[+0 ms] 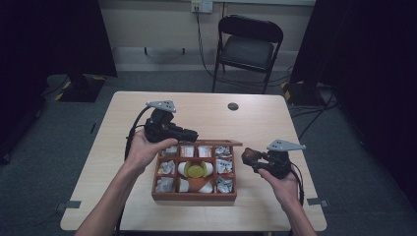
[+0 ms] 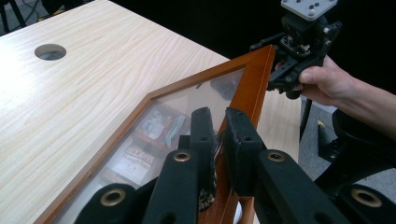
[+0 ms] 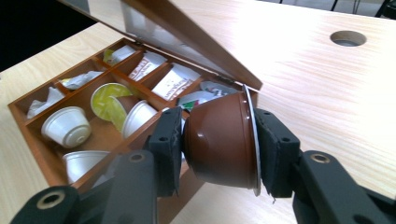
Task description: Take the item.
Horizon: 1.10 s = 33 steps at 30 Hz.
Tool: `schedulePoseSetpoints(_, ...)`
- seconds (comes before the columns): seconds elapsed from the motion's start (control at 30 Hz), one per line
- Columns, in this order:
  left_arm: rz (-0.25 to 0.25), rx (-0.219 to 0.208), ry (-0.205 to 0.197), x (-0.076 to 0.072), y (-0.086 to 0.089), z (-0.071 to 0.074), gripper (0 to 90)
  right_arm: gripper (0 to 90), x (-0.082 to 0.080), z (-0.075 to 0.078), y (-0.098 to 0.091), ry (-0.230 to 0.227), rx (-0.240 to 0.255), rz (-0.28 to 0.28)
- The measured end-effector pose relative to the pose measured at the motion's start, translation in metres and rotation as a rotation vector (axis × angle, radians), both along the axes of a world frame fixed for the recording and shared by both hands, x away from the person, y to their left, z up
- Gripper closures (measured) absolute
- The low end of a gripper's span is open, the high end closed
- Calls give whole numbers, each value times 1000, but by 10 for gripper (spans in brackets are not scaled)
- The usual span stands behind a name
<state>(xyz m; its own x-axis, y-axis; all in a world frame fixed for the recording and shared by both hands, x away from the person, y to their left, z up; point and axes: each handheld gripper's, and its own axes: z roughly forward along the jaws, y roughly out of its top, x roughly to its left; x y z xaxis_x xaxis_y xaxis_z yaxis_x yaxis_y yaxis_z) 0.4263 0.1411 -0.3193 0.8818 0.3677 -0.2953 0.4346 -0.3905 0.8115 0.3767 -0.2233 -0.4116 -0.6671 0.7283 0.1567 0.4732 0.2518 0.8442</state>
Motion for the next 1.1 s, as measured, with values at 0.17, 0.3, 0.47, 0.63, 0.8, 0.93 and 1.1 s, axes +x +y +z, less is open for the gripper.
schedulePoseSetpoints(0.17,0,2,1,0,0,0,823,561,5,-3,-7,3,-3,-22)
schedulePoseSetpoints(0.3,0,1,1,0,0,0,823,561,11,-6,-9,11,-4,-38)
schedulePoseSetpoints(0.47,-1,3,2,0,0,0,823,561,18,-11,-10,21,-18,-50)
schedulePoseSetpoints(0.63,-2,6,3,0,0,0,823,561,26,-15,-10,33,-33,-59)
schedulePoseSetpoints(0.8,-3,6,3,0,0,0,823,561,35,-20,-11,48,-72,-62)
schedulePoseSetpoints(0.93,-3,6,3,0,0,0,823,561,44,-27,-12,60,-92,-70)
schedulePoseSetpoints(1.1,-6,8,2,0,0,0,823,561,51,-39,-12,83,-110,-79)
